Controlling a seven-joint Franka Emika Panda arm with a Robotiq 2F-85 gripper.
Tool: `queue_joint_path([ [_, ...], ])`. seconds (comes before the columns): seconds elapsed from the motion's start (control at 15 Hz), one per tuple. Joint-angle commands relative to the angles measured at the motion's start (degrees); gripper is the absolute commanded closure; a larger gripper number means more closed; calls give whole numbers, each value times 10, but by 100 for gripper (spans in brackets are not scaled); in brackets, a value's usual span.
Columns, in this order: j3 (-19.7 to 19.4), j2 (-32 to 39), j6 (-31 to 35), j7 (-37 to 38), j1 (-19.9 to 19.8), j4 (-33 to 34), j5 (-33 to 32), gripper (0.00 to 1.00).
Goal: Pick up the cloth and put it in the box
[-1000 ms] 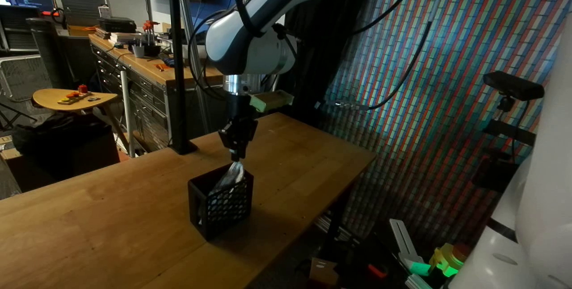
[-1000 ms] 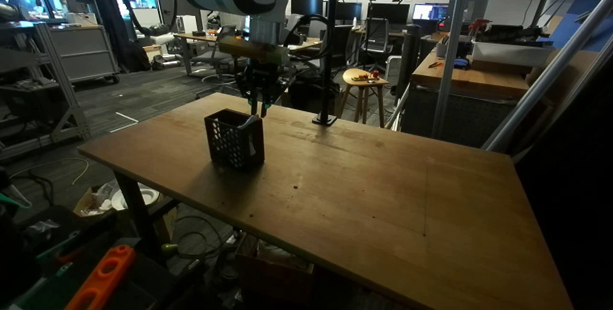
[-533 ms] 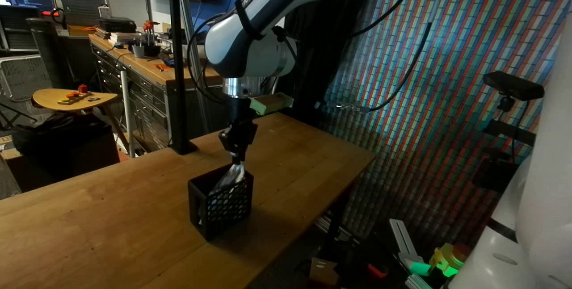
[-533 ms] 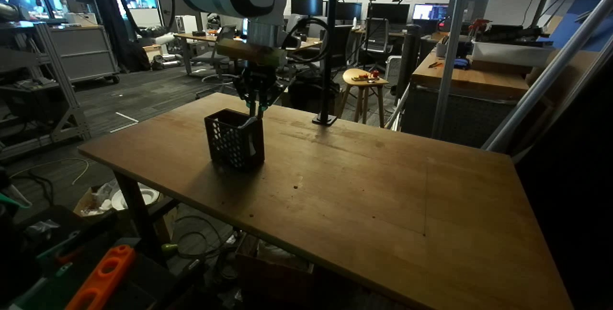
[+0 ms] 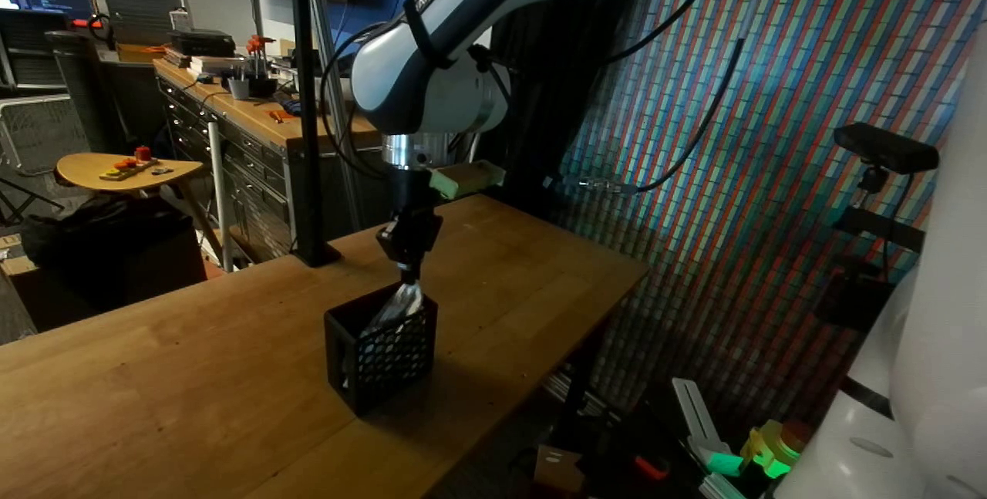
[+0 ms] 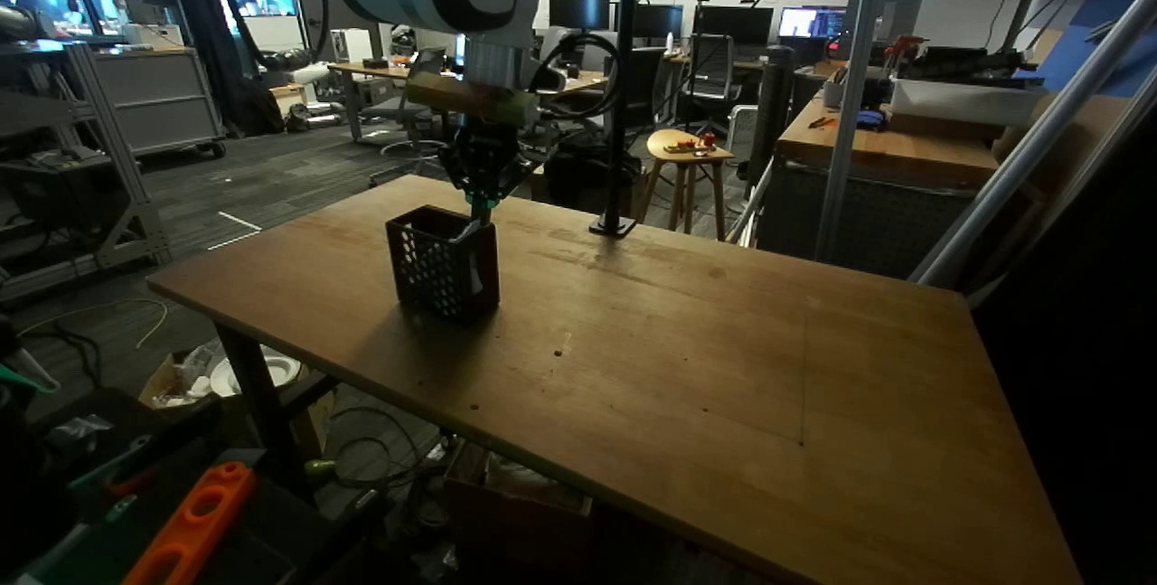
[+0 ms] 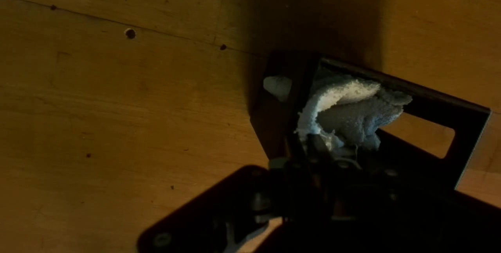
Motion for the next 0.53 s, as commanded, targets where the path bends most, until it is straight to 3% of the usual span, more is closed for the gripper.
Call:
queue_joint_path([
  [0.0, 4, -10, -25, 5, 4, 11, 2, 91],
  [0.47, 7, -13, -60, 12, 10, 22, 1, 91],
])
